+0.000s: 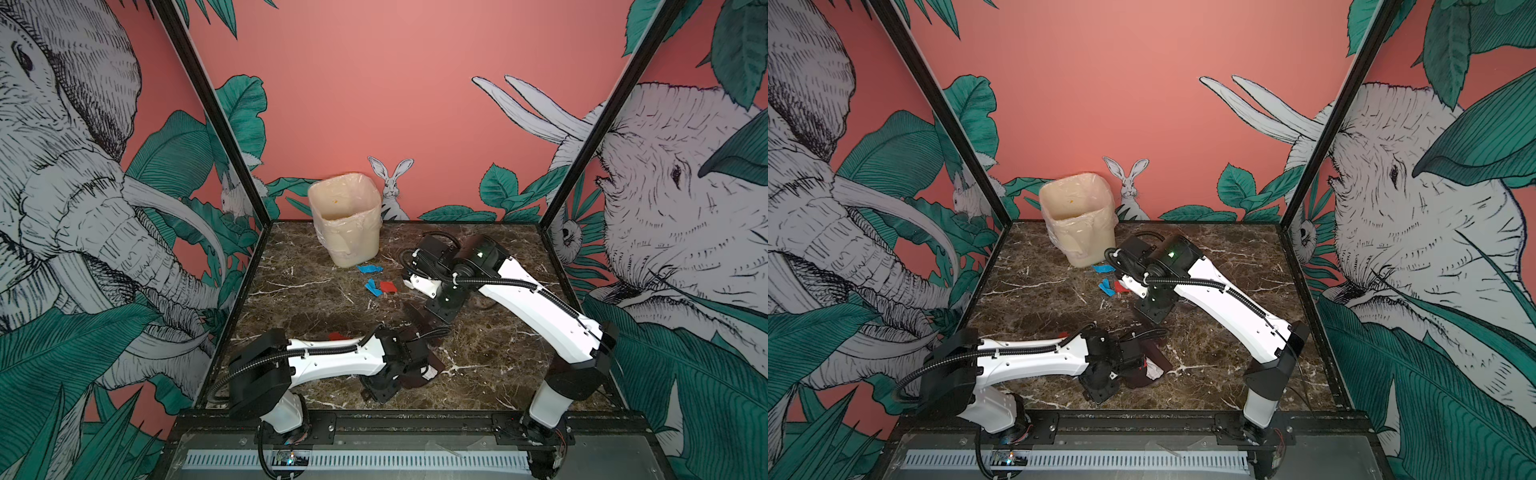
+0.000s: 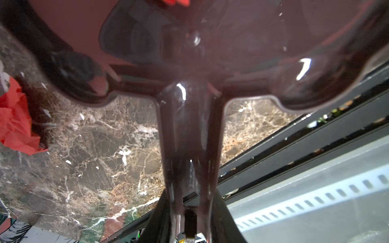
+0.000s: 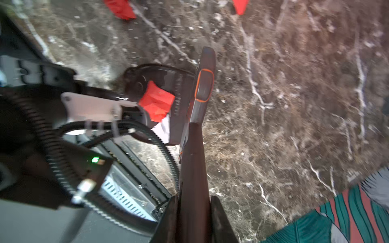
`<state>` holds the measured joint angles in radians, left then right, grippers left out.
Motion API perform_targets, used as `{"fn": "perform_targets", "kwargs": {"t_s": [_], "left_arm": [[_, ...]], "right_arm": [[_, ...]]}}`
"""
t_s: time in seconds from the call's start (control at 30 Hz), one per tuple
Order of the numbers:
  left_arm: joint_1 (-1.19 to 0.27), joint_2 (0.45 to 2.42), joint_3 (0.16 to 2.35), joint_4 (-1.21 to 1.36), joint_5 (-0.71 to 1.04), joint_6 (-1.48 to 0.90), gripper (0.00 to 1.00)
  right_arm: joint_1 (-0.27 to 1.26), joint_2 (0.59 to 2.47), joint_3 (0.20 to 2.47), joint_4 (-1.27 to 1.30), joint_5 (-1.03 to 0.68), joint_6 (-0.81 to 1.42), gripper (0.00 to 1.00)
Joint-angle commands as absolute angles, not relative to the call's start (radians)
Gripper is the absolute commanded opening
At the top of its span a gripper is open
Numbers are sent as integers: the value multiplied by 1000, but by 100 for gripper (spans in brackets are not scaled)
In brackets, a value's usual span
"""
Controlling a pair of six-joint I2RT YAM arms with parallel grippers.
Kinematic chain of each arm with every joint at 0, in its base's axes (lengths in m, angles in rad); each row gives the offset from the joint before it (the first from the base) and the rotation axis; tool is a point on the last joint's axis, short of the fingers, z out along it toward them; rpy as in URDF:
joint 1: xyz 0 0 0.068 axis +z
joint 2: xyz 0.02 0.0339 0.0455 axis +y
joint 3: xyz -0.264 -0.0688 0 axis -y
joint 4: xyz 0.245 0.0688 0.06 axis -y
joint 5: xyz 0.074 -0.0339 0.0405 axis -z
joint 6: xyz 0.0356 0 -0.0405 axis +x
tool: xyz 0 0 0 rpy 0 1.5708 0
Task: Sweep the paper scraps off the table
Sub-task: 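Draw the brush back with the right gripper while the left gripper lifts the dustpan, then carry the dustpan toward the beige bin with the left gripper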
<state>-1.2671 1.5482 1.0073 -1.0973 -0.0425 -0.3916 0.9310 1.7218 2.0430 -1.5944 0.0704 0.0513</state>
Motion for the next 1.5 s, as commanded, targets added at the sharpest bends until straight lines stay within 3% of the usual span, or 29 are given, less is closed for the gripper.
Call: {"fn": "perform_targets", "kwargs": {"t_s": [0.0,0.53,0.93,1.27,1.47], "left_arm": [[-1264,1522,998,-1103,-63,-406,0],[-1218,1299,1021,-1128,-202,-473,0],[-915,1079,1116,-1332,-220,-438,0],[-736,1051,1262,-1457,-294,-424,0],[-539,1063,1319,-1467,-209,-330,0]], "right_arm": [[894,1649,2024,-1643,168,76,0],[660,1381,1697,-1417,92,82,0],[633,1345,1606,-1364,-34,70,0],[619,1348,1596,-1359,-85,41,0],[615,1328,1576,-1337,-121,29,0]]}}
